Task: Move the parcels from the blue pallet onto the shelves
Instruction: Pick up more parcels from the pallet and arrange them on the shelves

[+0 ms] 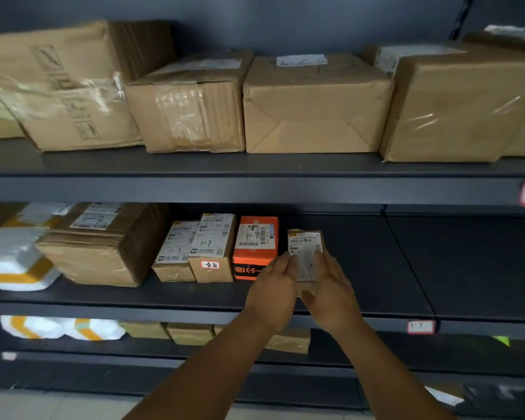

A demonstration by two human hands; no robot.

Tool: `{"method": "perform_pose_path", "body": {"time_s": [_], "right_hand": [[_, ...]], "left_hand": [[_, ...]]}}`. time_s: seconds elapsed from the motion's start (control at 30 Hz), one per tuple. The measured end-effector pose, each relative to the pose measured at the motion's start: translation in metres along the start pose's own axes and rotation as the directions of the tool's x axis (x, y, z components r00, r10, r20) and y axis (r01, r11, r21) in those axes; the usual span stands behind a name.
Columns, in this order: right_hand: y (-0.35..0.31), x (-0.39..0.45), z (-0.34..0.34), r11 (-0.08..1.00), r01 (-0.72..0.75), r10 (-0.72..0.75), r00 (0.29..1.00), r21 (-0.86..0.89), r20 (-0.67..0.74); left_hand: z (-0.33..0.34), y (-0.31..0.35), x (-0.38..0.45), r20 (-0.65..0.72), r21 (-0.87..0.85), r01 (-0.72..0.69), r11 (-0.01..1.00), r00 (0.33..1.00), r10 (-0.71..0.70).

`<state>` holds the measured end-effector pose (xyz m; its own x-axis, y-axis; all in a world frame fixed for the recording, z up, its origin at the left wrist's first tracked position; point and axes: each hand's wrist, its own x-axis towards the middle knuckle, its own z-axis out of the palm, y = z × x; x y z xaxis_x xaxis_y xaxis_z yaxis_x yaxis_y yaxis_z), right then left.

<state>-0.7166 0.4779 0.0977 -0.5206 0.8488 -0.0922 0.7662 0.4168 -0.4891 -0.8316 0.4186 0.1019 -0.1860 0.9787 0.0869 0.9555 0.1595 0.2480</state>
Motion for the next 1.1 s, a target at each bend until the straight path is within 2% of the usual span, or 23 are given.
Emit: {"method": "perform_pose_path", "body": {"time_s": [0.07, 0.33, 0.47, 0.63, 0.87, 1.1], "right_hand": [[-0.010, -0.010, -0.001, 0.999, 0.018, -0.019, 1.000, -0.032, -0.014], [-0.080, -0.074, -0.011, 0.996, 0.059, -0.064, 0.995, -0.066, -0.081], [-0.132, -0.103, -0.020, 0.988, 0.137, -0.147, 0.977, -0.071, -0.153], [-0.194, -0.126, -0.042, 0.962, 0.255, -0.271, 0.932, -0.095, -0.240], [-0.253, -0.130, -0.071, 0.913, 0.360, -0.406, 0.851, -0.191, -0.333], [-0.298, -0.094, -0.103, 0.869, 0.423, -0.490, 0.810, -0.257, -0.323]], "left_hand": [[-0.008, -0.002, -0.011, -0.082, 0.005, -0.035, 0.999, 0.996, 0.035], [-0.070, -0.030, -0.080, -0.129, 0.091, -0.007, 0.996, 0.991, 0.019], [-0.113, -0.050, -0.119, -0.234, 0.064, 0.016, 0.998, 0.972, -0.001], [-0.165, -0.075, -0.145, -0.324, 0.114, 0.019, 0.993, 0.946, 0.019], [-0.223, -0.096, -0.158, -0.438, 0.124, 0.011, 0.992, 0.898, 0.045], [-0.282, -0.122, -0.136, -0.542, 0.182, 0.059, 0.982, 0.839, 0.050]]}}
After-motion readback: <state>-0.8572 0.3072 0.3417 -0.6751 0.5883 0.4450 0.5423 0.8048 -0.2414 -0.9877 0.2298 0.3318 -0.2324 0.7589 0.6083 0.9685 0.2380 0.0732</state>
